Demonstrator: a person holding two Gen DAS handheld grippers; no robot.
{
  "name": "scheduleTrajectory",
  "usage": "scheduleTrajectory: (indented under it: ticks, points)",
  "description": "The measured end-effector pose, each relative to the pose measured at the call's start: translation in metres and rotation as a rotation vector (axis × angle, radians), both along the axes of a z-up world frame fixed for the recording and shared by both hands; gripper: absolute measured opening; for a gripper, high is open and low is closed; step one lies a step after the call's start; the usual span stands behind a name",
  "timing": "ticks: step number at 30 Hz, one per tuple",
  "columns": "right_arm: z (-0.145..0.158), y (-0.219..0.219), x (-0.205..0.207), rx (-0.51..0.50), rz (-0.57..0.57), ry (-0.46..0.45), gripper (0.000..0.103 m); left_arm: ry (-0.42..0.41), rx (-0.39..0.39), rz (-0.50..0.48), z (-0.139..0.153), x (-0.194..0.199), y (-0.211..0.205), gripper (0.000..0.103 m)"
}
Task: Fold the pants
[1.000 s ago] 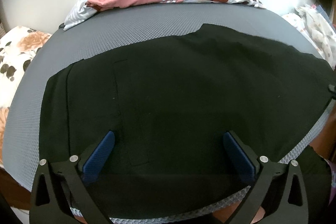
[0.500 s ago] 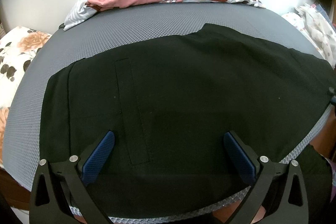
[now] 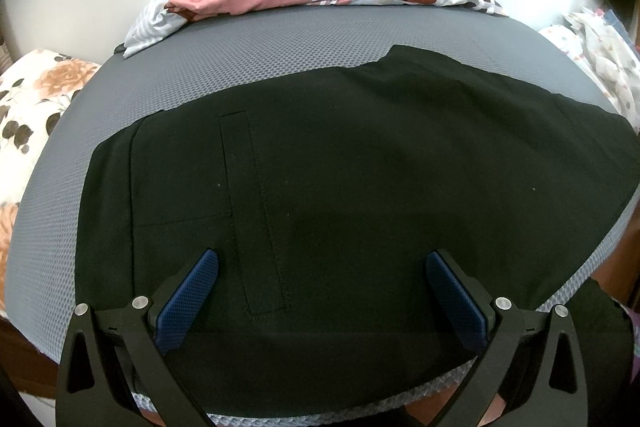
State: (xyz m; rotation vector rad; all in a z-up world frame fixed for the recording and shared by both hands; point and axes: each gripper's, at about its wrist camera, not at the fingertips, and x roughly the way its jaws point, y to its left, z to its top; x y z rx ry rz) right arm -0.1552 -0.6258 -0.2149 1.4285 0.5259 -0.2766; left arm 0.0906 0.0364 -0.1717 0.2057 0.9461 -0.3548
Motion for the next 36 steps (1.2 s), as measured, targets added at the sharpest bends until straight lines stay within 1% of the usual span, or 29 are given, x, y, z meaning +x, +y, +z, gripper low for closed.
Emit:
scheduleTrajectory:
  ticks: [2, 3, 4, 5, 6, 7, 10, 13, 15, 16, 18, 20, 22, 25, 27, 30, 32, 34, 35, 36]
  points:
    - [0.001, -0.004, -0.005, -0.003, -0.011, -0.011, 0.005, 0.000, 0.000, -0.002, 0.000, 0.000, 0.001, 0.103]
    - [-0.001, -0.005, -0.006, 0.008, -0.008, -0.035, 0.005, 0.000, 0.000, -0.001, 0.000, 0.000, 0.002, 0.103]
    - [-0.004, -0.008, -0.008, 0.022, -0.007, -0.031, 0.006, 0.000, 0.000, -0.001, -0.001, 0.001, 0.002, 0.103]
    - [-0.010, -0.010, -0.010, 0.047, -0.029, -0.023, 0.006, 0.000, 0.000, -0.002, 0.000, 0.000, 0.002, 0.103]
    - [-0.015, -0.012, -0.017, 0.081, -0.047, -0.042, 0.006, 0.000, 0.000, -0.002, 0.000, 0.000, 0.002, 0.103]
    - [-0.016, -0.013, -0.019, 0.090, -0.051, -0.045, 0.006, -0.001, 0.000, -0.002, 0.000, 0.000, 0.002, 0.103]
    - [-0.005, -0.016, -0.024, 0.041, -0.050, -0.031, 0.008, 0.000, 0.000, -0.001, 0.000, 0.000, 0.002, 0.103]
    - [0.002, -0.031, -0.039, 0.032, -0.123, -0.031, 0.010, -0.001, 0.000, 0.000, -0.001, 0.001, 0.002, 0.103]
    - [0.007, -0.042, -0.046, 0.006, -0.149, -0.019, 0.017, -0.001, 0.000, -0.001, -0.001, 0.001, 0.002, 0.103]
    - [0.009, -0.046, -0.048, -0.004, -0.155, -0.016, 0.020, -0.001, -0.001, -0.001, 0.000, 0.000, 0.002, 0.103]
    - [0.012, -0.055, -0.046, -0.026, -0.156, -0.001, 0.027, 0.000, 0.000, 0.000, 0.000, 0.000, 0.002, 0.103]
    - [0.013, -0.064, -0.043, -0.061, -0.160, 0.037, 0.029, 0.000, 0.001, -0.002, 0.000, 0.000, 0.003, 0.103]
    - [0.011, -0.068, -0.038, -0.069, -0.146, 0.033, 0.028, 0.000, 0.001, -0.002, 0.000, 0.000, 0.003, 0.103]
    - [0.011, -0.067, -0.028, -0.078, -0.089, 0.040, 0.028, 0.000, 0.000, -0.001, 0.000, 0.000, 0.003, 0.103]
    - [0.015, -0.063, -0.021, -0.119, -0.059, 0.064, 0.028, 0.000, 0.001, 0.001, -0.001, 0.001, 0.005, 0.103]
    - [0.011, -0.058, -0.011, -0.090, -0.018, 0.047, 0.029, 0.000, 0.001, 0.002, -0.001, 0.003, 0.007, 0.103]
    - [0.013, -0.055, -0.002, -0.108, 0.013, 0.058, 0.029, 0.000, 0.001, 0.002, -0.001, 0.003, 0.007, 0.103]
    - [0.016, -0.054, 0.003, -0.126, 0.021, 0.077, 0.028, 0.000, 0.001, 0.002, -0.001, 0.003, 0.007, 0.103]
    - [0.018, -0.053, 0.005, -0.142, 0.029, 0.096, 0.019, 0.000, 0.001, 0.002, -0.001, 0.003, 0.007, 0.103]
    - [0.019, -0.052, 0.011, -0.173, 0.055, 0.146, 0.010, 0.000, 0.000, 0.002, -0.001, 0.003, 0.007, 0.103]
